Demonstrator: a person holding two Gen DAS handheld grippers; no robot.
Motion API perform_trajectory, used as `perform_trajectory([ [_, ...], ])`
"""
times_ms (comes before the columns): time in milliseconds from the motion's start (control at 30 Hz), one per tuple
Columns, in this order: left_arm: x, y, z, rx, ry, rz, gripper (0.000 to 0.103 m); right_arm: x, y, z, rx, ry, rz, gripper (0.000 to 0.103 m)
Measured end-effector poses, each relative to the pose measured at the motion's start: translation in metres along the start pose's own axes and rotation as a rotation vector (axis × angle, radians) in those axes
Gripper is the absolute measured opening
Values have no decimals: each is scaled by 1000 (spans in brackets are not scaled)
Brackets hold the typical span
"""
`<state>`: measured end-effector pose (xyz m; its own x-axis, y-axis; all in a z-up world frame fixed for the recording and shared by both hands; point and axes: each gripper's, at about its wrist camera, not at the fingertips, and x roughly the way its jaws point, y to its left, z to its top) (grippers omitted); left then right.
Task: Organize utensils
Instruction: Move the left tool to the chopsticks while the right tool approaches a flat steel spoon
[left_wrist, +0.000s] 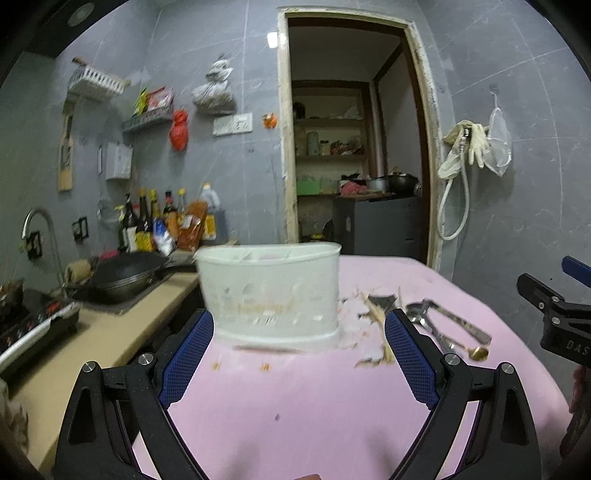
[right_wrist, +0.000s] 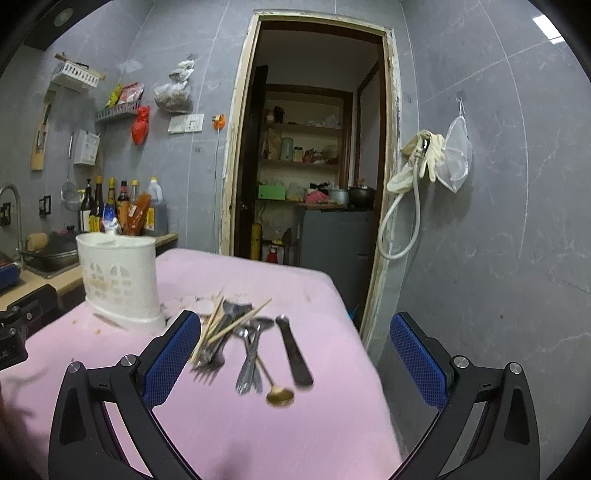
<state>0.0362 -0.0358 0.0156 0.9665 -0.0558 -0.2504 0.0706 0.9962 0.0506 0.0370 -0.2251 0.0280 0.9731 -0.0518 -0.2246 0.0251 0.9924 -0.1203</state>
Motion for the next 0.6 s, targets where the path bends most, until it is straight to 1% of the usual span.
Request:
perform_trajectory([
  [67, 5, -6, 7, 15, -4, -33, 91, 9, -8, 8, -1, 0, 9, 103],
  [167, 17, -14, 18, 33, 13, -96, 91, 21, -19, 19, 3, 12, 41, 103],
  [300, 33, -26, 27, 46, 51, -173, 91, 46, -41, 30, 25, 64, 77, 103],
  [400, 51, -37, 33, 46, 104, -239, 91, 66, -55, 33, 41, 124, 104, 103],
  [467, 63, -40, 34, 35, 141, -269, 91, 78, -60, 34, 33, 159, 105, 103],
  [567, 83, -47, 38, 18, 192, -300, 90, 94, -66, 32, 8, 202, 133, 103],
  [600, 87, -49, 39, 16, 199, -304, 88, 99, -67, 32, 2, 217, 142, 103],
])
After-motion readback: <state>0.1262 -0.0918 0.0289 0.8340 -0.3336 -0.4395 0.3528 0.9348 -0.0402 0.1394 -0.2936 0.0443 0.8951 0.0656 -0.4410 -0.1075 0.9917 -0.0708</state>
